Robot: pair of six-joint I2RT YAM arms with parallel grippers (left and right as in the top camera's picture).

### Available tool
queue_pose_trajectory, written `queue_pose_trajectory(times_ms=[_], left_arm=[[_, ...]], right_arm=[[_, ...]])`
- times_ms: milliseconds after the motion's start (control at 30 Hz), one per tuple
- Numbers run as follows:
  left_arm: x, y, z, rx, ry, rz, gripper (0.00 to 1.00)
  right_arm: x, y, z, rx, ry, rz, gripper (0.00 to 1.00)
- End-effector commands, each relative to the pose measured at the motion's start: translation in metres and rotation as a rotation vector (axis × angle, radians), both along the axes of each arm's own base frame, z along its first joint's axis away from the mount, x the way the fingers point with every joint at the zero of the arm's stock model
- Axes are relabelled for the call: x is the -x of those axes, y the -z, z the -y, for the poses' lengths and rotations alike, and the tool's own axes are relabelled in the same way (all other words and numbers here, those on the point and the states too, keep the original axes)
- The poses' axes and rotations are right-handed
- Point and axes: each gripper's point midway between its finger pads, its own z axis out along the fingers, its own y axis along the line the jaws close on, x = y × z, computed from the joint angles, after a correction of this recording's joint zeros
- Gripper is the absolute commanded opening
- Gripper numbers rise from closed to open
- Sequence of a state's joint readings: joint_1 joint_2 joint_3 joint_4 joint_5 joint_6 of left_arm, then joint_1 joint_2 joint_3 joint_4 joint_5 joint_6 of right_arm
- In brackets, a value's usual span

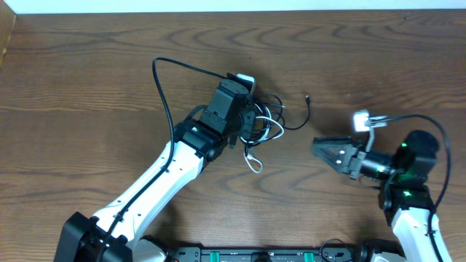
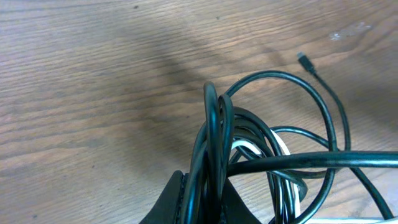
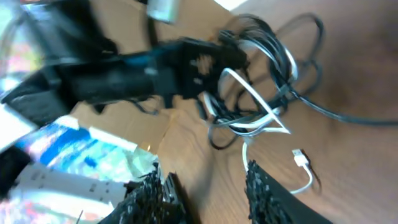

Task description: Untangle cables

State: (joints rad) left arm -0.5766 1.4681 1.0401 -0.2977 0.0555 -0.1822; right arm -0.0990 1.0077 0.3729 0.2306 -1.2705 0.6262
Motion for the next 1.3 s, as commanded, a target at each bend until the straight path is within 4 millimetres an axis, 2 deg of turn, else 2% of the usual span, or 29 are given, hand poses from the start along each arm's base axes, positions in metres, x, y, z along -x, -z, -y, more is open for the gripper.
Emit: queue_pose_trajectory(times_ms=[0,100,267,333,533,800,900,1000,1067,1133,1267], left_arm=[[0.006,-0.002,0.012,0.049,0.065,-0.023,0.08],[0.012,-0.004,0.02,0.103,0.078,-0.058,0.08],[0.013,-0.004,0.021,0.185,-0.017,-0.123,0.08],[0.017,-0.006,0.029,0.225,0.008,-0.145,0.08],[0.029,-0.026,0.058,0.381,0.129,-0.189,0.08],[0.044,-0.034,0.071,0.473,0.184,-0.269,0.08],[0.052,-0.037,0.076,0.501,0.228,-0.297,0.08],[0.06,-0.043,0.082,0.536,0.28,-0.321,0.08],[0.067,-0.051,0.088,0.574,0.334,-0.331,0.08],[0.073,-0.061,0.094,0.618,0.398,-0.331,0.08],[0.081,-0.077,0.101,0.678,0.492,-0.321,0.08]], right_arm=[[-0.017,0.02,-0.003,0.09,0.121,-0.055,0.42],[-0.018,0.037,-0.009,0.129,0.168,-0.15,0.5],[-0.014,0.039,-0.019,0.129,0.161,-0.189,0.54],[-0.014,0.042,-0.02,0.135,0.171,-0.208,0.57],[-0.017,0.052,-0.024,0.178,0.218,-0.231,0.57],[-0.025,0.057,-0.027,0.188,0.314,-0.285,0.57],[-0.028,0.051,-0.03,0.181,0.317,-0.25,0.49],[-0.032,0.055,-0.025,0.201,0.359,-0.254,0.31],[-0.035,0.059,-0.019,0.219,0.396,-0.261,0.14],[-0.037,0.063,-0.015,0.237,0.427,-0.268,0.02],[-0.039,0.075,-0.003,0.285,0.492,-0.3,0.01]])
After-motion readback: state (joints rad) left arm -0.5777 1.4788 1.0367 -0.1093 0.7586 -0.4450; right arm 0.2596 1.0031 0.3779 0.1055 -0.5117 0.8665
